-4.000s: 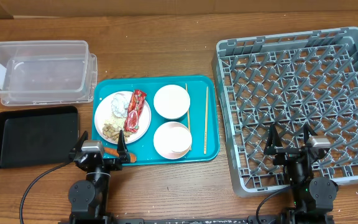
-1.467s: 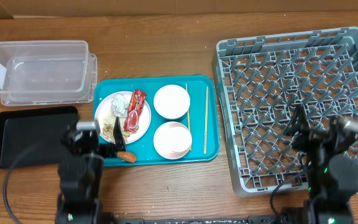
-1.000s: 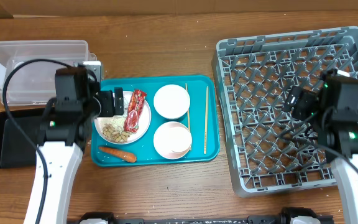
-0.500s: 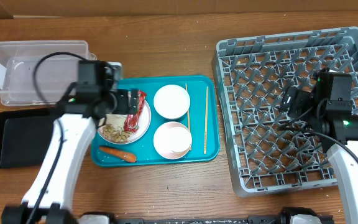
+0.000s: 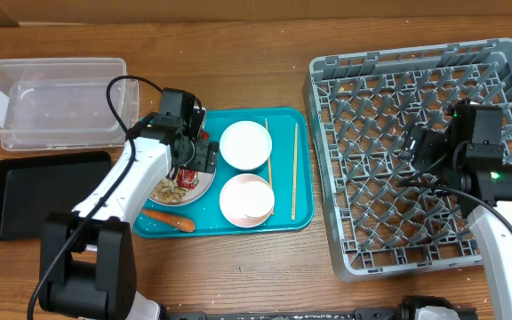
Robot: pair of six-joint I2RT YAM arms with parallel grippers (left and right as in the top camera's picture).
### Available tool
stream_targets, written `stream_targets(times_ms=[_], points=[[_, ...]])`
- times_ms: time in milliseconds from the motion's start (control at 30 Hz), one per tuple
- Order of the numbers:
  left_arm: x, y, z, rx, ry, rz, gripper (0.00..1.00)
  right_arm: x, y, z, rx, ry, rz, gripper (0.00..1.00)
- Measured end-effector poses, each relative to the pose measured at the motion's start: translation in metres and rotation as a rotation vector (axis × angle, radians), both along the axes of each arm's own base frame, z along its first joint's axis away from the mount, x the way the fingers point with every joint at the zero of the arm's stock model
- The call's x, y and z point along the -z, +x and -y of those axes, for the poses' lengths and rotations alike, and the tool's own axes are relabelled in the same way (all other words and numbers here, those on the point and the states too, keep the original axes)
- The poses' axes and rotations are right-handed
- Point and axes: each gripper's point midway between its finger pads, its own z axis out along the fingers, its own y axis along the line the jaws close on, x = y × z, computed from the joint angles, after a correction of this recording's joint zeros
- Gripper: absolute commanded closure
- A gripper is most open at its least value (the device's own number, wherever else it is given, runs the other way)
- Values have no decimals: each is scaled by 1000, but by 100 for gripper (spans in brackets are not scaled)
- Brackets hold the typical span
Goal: Sort waste into correct bins and load items into the dishwasher
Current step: 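Reach the left gripper to the plate and grasp the red wrapper, then carry the red wrapper left and drop it into the clear bin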
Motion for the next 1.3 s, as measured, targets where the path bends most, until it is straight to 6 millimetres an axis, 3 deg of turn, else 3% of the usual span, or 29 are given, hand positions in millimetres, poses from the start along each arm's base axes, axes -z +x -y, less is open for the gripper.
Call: stream_targets(times_ms=[233,367,400,600,700,967,1100,1167,1300], points=[[15,4,-3,1,28,-17,50,0,0,0,0,0,-2,0],[29,1,-4,4,36,-54,94,1,-2,0,1,1,-8,0],[30,1,-4,3,38,-55,96,1,-2,0,0,1,-8,0],[23,11,-8,-3,63,-24,96,2,-2,0,0,1,-12,0],[8,21,-12,-15,95,-1,96,2,-3,0,0,1,-14,0],[-78,59,-37,-95,130,160,96,2,-3,0,0,1,-14,0],[-123,75,-69,-196,126,269,96,2,-3,0,0,1,-14,0],[-131,80,-87,-256,120,301,96,2,-3,0,0,1,-14,0],[-143,90,-144,-433,105,381,96,2,-3,0,0,1,-14,0]])
